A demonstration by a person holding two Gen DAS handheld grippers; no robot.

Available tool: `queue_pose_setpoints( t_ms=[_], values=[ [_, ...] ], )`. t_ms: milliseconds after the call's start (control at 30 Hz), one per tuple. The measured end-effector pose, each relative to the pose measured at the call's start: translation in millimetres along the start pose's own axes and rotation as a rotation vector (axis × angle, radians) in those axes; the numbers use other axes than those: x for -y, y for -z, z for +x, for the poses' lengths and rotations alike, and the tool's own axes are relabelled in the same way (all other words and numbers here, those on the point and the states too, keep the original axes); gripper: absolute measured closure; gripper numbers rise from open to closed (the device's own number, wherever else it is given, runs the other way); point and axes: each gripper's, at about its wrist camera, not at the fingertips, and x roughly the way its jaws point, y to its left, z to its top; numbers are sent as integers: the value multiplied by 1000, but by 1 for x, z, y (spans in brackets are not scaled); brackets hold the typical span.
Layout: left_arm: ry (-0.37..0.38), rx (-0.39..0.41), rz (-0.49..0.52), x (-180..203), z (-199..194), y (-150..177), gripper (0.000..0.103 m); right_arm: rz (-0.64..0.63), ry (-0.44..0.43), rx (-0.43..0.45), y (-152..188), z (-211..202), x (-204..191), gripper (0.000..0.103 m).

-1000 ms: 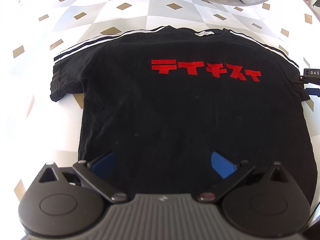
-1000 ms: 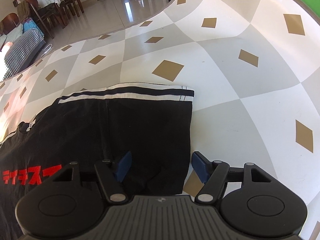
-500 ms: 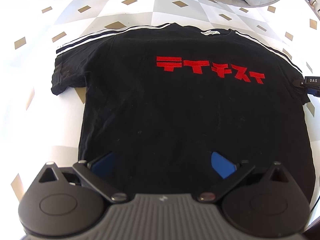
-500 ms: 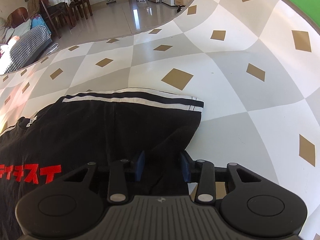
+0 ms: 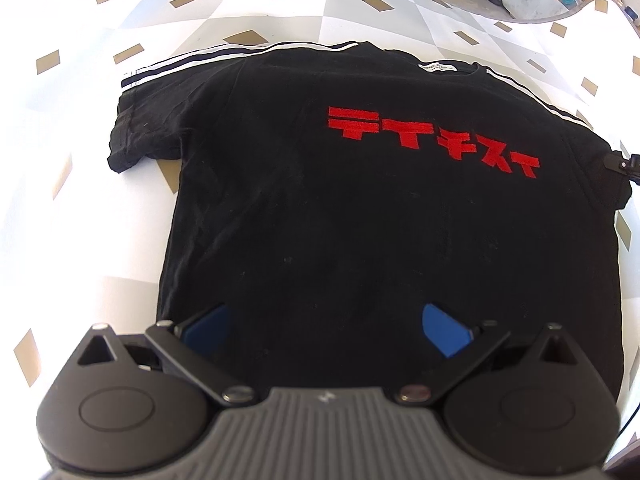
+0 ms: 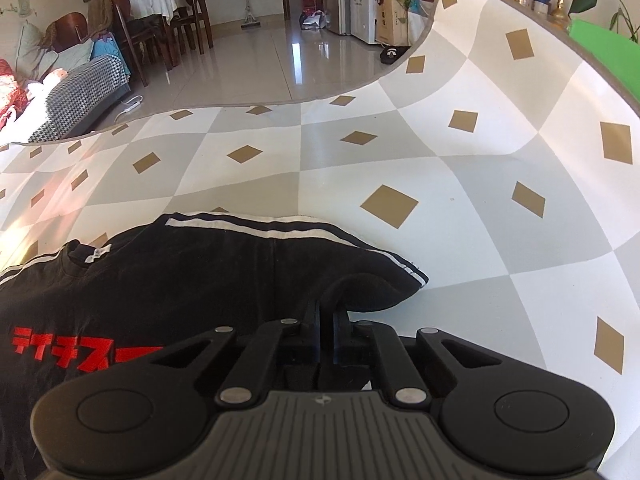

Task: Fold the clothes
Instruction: 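Grasp the striped sleeve side with the right tool and fold it over the body, then open the right tool and move the left tool to the other shirt side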

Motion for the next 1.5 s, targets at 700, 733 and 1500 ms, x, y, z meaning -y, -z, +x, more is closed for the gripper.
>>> queue_pose_setpoints(
  t_ms=[700, 733, 1500],
  values=[
    [-3, 6, -34, -7, -1, -3, 0, -405, -373, -51, 20, -6, -93, 70],
    [-3, 6, -40, -9, -2, -3, 0, -379, -375, -47, 17, -6, -89, 70],
    [-2, 152, -426, -130, -35, -60, 0, -261, -249, -269, 30, 11, -86, 59]
  ],
)
